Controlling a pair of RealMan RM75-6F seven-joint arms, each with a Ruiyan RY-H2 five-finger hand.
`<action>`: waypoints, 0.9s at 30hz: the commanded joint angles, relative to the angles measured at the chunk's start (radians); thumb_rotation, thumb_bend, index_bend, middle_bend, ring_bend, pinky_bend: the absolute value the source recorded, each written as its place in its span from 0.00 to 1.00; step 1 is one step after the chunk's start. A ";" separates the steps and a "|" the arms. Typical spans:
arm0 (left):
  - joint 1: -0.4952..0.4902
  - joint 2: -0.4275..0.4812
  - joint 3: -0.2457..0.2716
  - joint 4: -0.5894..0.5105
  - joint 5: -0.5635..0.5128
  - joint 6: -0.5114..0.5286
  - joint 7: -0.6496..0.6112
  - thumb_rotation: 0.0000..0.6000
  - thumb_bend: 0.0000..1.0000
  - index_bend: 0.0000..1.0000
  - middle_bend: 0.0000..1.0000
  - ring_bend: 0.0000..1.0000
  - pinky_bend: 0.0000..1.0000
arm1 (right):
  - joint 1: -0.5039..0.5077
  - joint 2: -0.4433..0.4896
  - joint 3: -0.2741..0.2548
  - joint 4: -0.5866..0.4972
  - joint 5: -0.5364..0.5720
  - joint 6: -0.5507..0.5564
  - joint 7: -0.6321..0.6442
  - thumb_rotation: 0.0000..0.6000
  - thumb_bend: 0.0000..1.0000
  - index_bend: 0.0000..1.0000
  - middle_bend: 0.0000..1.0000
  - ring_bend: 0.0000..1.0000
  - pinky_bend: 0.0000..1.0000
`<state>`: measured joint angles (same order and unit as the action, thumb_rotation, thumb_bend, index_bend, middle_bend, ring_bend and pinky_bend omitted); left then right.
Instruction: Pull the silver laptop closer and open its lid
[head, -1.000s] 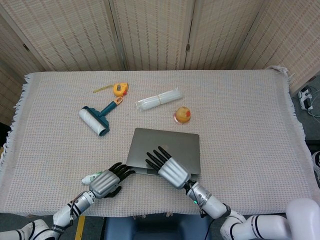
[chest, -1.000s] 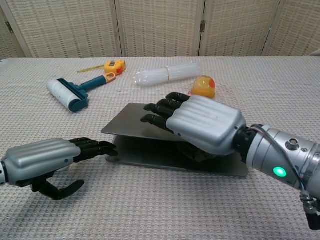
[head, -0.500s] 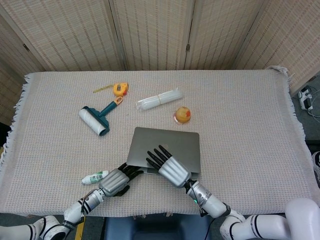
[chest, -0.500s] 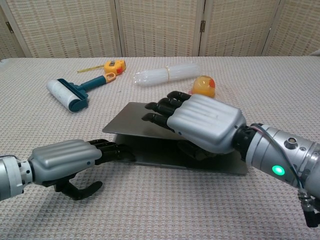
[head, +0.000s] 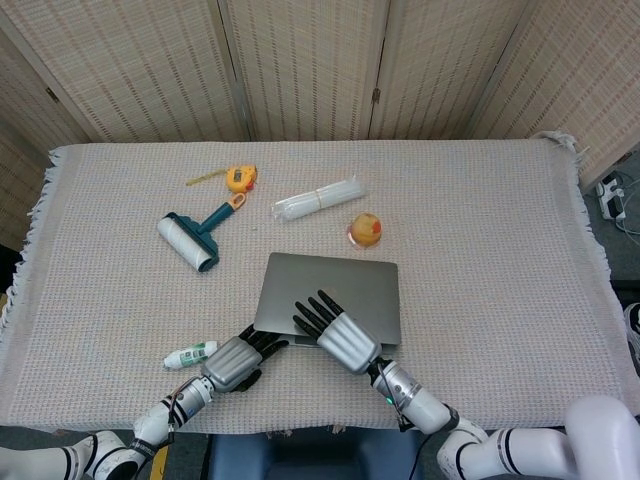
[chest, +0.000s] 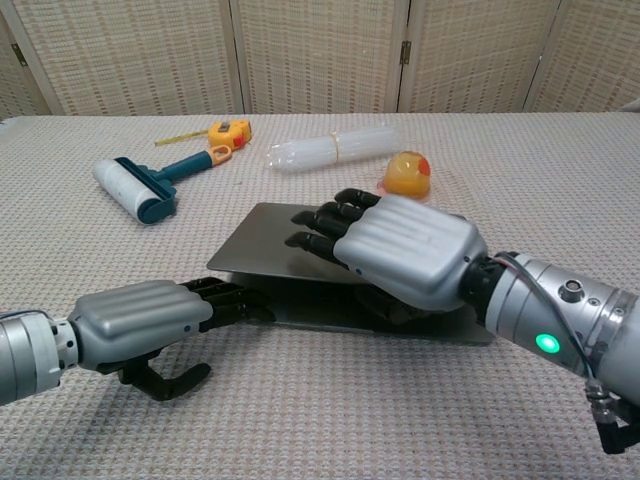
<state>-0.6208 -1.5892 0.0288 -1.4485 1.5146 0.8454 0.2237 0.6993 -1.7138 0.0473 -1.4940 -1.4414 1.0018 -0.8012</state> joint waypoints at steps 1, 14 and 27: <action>-0.002 0.001 0.002 -0.004 -0.009 -0.002 0.008 1.00 0.65 0.03 0.01 0.00 0.00 | 0.002 -0.006 0.003 0.011 0.004 0.000 -0.002 1.00 0.62 0.00 0.00 0.00 0.00; -0.011 0.003 0.013 -0.013 -0.023 0.006 0.020 1.00 0.65 0.04 0.01 0.00 0.00 | 0.021 -0.045 0.019 0.074 0.040 -0.023 -0.026 1.00 0.62 0.00 0.00 0.00 0.00; -0.018 0.004 0.018 -0.021 -0.040 0.008 0.036 1.00 0.65 0.05 0.02 0.00 0.00 | 0.037 -0.026 0.072 0.069 0.056 0.010 -0.024 1.00 0.62 0.00 0.00 0.00 0.00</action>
<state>-0.6387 -1.5855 0.0465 -1.4691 1.4746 0.8536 0.2595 0.7338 -1.7479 0.1100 -1.4166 -1.3902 1.0064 -0.8241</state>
